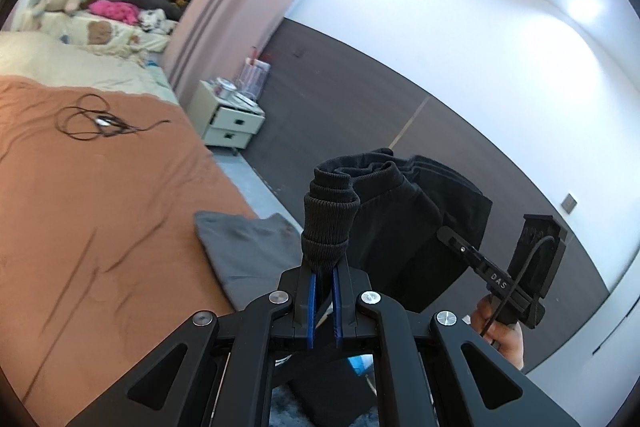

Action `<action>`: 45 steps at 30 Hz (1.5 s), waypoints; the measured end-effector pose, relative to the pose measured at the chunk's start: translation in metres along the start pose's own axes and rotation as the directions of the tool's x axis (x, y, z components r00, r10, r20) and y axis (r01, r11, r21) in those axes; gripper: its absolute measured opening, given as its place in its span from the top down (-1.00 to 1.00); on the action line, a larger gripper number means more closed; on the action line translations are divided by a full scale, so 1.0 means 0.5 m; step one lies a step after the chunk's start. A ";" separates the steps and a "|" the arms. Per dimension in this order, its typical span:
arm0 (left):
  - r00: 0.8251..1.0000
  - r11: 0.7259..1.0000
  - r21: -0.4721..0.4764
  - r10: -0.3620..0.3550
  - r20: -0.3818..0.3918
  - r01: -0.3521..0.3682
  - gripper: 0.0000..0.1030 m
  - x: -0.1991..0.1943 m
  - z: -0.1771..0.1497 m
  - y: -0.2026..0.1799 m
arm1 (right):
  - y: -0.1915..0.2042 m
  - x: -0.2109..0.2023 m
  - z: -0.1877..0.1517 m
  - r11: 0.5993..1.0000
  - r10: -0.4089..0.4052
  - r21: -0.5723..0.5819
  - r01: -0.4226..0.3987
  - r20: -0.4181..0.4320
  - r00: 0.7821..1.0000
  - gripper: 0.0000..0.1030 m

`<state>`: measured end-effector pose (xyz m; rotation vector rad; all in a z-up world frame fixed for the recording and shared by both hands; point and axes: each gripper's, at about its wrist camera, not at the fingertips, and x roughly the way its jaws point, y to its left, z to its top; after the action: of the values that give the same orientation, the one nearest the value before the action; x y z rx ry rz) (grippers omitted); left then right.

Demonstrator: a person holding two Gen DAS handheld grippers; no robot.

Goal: Fold small clothes
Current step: 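Lift the folded shirt with both grippers and carry it toward the clothes stack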

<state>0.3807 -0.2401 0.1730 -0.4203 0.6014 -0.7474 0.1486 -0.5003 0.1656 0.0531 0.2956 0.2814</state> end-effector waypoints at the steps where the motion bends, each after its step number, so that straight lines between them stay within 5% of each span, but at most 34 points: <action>1: 1.000 1.000 0.006 -0.010 -0.008 0.010 0.88 0.017 0.002 -0.008 | 0.009 0.004 -0.003 1.000 -0.008 0.002 0.008 0.002 1.000 0.80; 19: 0.988 0.993 0.045 -0.108 -0.110 0.113 0.88 0.184 0.026 -0.054 | 0.118 0.087 -0.008 0.983 -0.174 0.062 0.173 0.018 0.985 0.80; 30: 0.988 0.999 0.003 -0.046 -0.150 0.047 0.88 0.273 0.051 0.052 | 0.275 0.281 -0.021 0.977 -0.203 0.051 0.207 -0.068 0.977 0.80; 45: 0.970 0.999 -0.004 0.052 -0.236 -0.055 0.88 0.465 0.068 0.202 | 0.361 0.550 -0.036 0.950 -0.287 0.066 0.306 -0.203 0.936 0.80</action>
<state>0.5883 -0.3388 0.0607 -0.3256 0.8373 -0.7484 0.3479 -0.2496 0.0883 0.0764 0.5027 -0.0304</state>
